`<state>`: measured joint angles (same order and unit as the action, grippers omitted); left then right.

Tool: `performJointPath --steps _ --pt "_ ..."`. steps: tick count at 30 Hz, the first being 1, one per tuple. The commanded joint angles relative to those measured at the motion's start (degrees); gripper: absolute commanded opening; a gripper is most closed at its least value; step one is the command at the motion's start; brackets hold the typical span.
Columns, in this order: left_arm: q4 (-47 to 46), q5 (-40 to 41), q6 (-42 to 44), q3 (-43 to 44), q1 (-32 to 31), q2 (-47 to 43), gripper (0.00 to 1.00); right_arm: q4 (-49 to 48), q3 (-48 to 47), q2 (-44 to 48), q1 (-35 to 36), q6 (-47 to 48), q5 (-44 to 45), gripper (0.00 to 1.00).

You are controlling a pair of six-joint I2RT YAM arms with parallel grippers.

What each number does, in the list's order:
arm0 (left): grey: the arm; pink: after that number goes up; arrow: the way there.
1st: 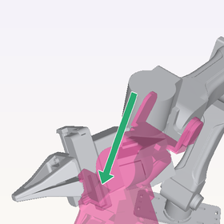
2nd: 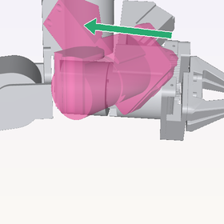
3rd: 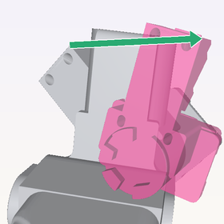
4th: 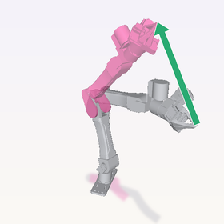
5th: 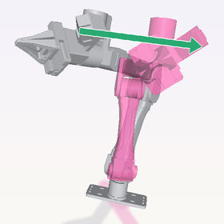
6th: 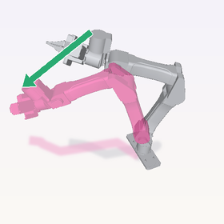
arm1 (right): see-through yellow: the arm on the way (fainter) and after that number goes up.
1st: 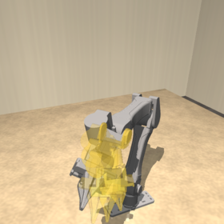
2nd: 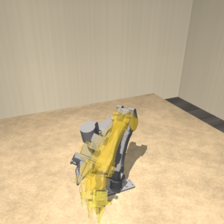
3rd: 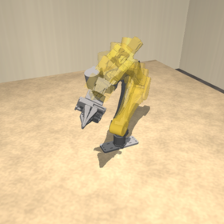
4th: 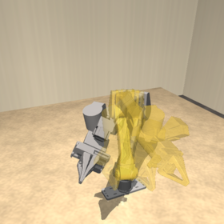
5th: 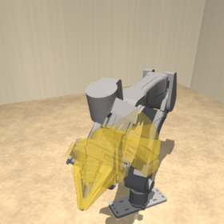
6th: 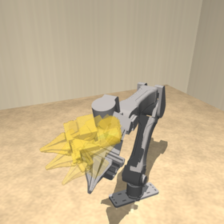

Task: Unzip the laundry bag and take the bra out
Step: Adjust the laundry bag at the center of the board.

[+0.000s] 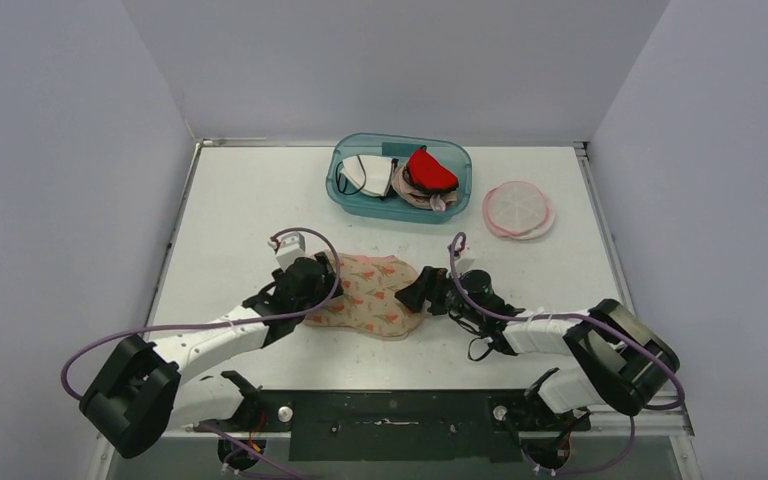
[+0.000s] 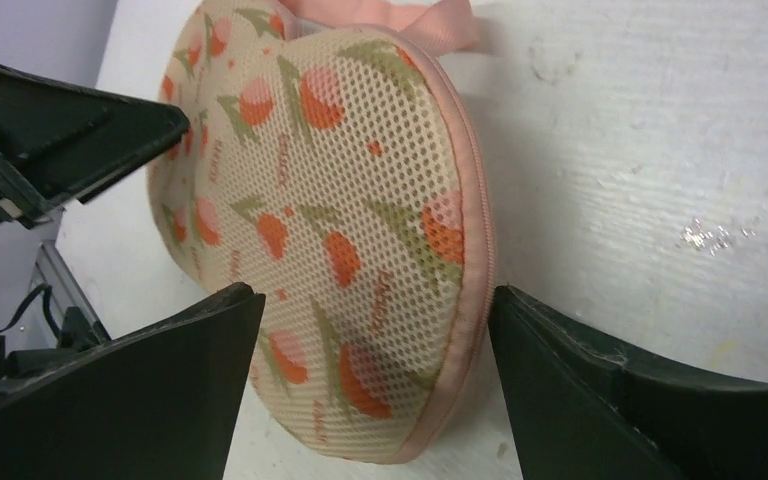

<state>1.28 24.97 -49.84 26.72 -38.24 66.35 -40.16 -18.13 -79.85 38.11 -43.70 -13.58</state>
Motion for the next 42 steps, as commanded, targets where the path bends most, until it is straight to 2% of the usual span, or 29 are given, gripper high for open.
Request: performJointPath --steps 1,8,15,20,25,28,33,37,42 --pt "-4.4 -2.6 4.9 3.4 0.4 3.4 0.69 3.8 1.6 0.9 -0.9 1.4 -0.3 0.87" --pt "-7.7 -3.1 8.3 3.7 0.6 9.0 0.69 1.8 5.1 -0.7 -4.1 -0.1 -6.5 0.91" --pt "-8.3 -4.7 10.6 7.3 0.9 16.0 0.69 -10.0 6.1 -9.1 -4.3 -8.8 -13.7 0.87" --pt "-9.0 -5.6 10.6 8.5 1.1 18.4 0.69 -13.8 6.2 -11.5 -3.9 -11.5 -15.7 0.77" --pt "-8.0 -5.9 9.6 9.2 1.1 18.1 0.69 -17.8 7.8 -11.5 -3.7 -15.1 -15.8 0.55" --pt "-6.3 -4.9 6.2 7.6 1.1 13.8 0.69 -19.9 9.3 -10.1 -2.9 -18.3 -14.9 0.39" --pt "-5.0 -6.9 -1.6 1.8 0.6 1.9 0.71 -21.6 10.1 -6.7 -0.9 -22.7 -13.2 0.21" --pt "0.1 -7.9 -9.0 -2.4 -1.5 -9.8 0.78 -21.0 9.7 -3.8 1.3 -25.2 -11.9 0.07" --pt "3.4 -6.8 -21.0 -9.1 -8.7 -25.4 0.85 -23.8 10.2 -1.8 3.4 -33.0 -9.8 0.05"
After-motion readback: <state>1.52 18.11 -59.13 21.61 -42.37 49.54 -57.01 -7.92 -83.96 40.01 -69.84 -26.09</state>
